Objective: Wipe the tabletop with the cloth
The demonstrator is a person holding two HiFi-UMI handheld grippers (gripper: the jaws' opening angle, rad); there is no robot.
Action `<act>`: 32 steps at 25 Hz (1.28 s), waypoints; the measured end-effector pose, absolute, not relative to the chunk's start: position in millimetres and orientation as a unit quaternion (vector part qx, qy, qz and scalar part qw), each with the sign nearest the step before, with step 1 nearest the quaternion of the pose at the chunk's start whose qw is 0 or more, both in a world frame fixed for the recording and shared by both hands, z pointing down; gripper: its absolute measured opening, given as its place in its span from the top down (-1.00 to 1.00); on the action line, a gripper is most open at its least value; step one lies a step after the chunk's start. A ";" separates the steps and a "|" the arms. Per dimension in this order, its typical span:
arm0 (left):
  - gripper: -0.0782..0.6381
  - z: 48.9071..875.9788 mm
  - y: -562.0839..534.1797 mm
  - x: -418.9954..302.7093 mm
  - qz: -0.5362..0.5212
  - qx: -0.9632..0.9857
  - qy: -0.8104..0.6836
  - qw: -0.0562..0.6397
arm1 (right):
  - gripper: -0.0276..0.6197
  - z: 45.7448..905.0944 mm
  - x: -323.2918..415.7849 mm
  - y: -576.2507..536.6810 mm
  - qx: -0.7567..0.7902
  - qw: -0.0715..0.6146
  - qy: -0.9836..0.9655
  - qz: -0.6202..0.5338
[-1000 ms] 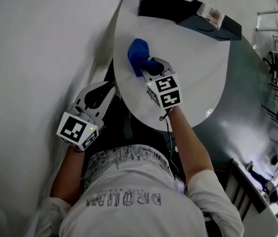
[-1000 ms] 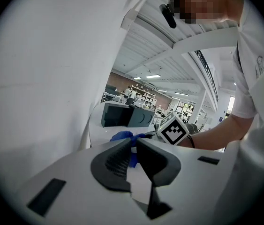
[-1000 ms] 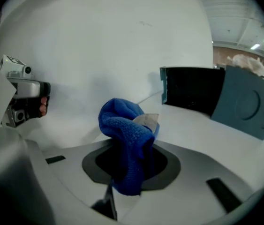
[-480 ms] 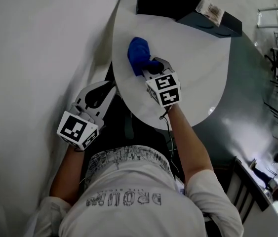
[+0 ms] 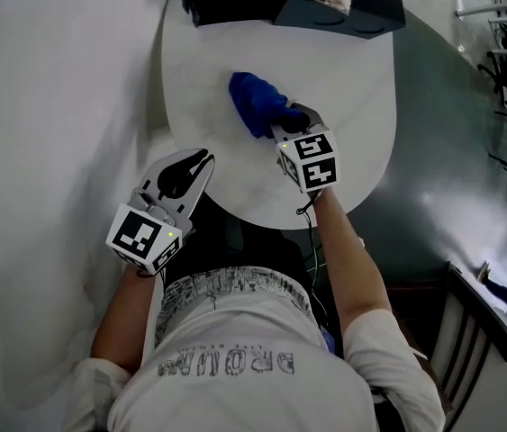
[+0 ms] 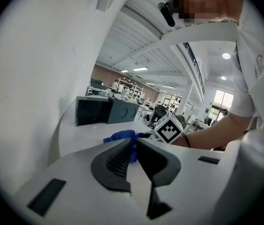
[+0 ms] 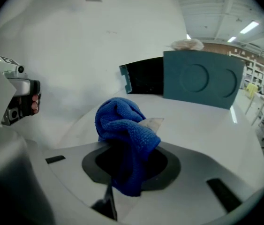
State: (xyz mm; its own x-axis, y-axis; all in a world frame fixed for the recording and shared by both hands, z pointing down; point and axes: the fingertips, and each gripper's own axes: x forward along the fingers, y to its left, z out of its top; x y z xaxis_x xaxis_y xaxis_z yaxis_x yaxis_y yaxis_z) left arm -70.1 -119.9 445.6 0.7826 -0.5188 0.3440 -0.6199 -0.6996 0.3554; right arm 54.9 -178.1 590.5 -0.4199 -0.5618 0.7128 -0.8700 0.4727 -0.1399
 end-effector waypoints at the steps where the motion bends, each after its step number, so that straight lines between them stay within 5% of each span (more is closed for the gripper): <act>1: 0.63 446.4 -120.0 -61.7 0.109 0.919 -0.302 0.230 | 0.60 591.5 67.8 -176.5 0.456 0.301 -0.797 0.258; 18: 0.63 444.4 -105.8 86.6 0.144 0.951 -0.175 0.209 | 0.60 599.6 276.5 -117.0 0.592 0.281 -0.692 0.304; 32: 0.63 441.1 -106.4 107.4 0.143 0.954 -0.164 0.208 | 0.60 599.7 316.7 -102.8 0.620 0.285 -0.662 0.310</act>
State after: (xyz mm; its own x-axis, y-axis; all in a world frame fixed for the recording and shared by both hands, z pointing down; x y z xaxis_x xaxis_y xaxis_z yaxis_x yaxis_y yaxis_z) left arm 107.4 -106.4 441.1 0.9055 -0.2528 0.3409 -0.3717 -0.8602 0.3492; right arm 316.7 -102.8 599.7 -0.0695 -0.6442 0.7617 -0.9976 0.0400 -0.0572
